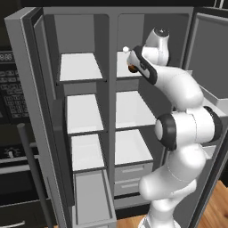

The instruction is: Take the sweet potato and orange from the fridge shelf and place them in the freezer drawer to begin freezing them.

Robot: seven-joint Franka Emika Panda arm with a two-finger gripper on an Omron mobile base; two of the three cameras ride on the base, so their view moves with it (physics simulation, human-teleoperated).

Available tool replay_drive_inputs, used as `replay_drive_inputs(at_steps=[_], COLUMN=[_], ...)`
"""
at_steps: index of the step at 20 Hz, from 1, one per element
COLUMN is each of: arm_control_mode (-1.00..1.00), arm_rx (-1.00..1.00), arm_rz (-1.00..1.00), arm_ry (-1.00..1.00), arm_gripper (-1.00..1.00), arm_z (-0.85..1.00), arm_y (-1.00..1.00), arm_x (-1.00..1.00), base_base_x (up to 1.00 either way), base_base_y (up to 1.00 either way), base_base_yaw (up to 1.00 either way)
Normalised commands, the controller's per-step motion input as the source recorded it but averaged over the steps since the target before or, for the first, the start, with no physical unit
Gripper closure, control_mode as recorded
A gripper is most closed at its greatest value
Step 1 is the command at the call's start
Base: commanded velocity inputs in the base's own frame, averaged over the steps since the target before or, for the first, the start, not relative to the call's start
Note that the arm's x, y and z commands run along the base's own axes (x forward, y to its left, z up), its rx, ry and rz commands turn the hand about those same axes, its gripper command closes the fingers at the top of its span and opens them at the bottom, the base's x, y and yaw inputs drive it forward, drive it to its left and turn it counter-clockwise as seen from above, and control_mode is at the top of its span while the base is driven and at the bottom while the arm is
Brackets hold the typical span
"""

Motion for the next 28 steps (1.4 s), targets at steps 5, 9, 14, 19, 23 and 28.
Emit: replay_drive_inputs(at_steps=[5,9,14,19,23,28], arm_control_mode=[-1.0,-1.0,-1.0,-1.0,-1.0,-1.0], arm_rx=[0.01,0.03,0.05,0.05,0.01,0.0], arm_rz=[0.0,0.0,0.0,0.0,0.0,0.0], arm_ry=[0.0,0.0,0.0,0.0,-0.02,-0.12], arm_gripper=[-1.0,-1.0,-1.0,1.0,1.0,1.0], arm_z=[-0.32,-0.28,-0.18,-0.35,-0.52,-0.21], arm_y=[0.01,0.04,0.0,0.0,0.0,0.0], arm_x=[0.66,0.65,0.36,0.11,0.05,0.01], base_base_x=[0.0,0.0,0.0,0.0,0.0,0.0], base_base_y=[0.0,0.0,0.0,0.0,0.0,0.0], base_base_yaw=[0.0,0.0,0.0,0.0,0.0,0.0])
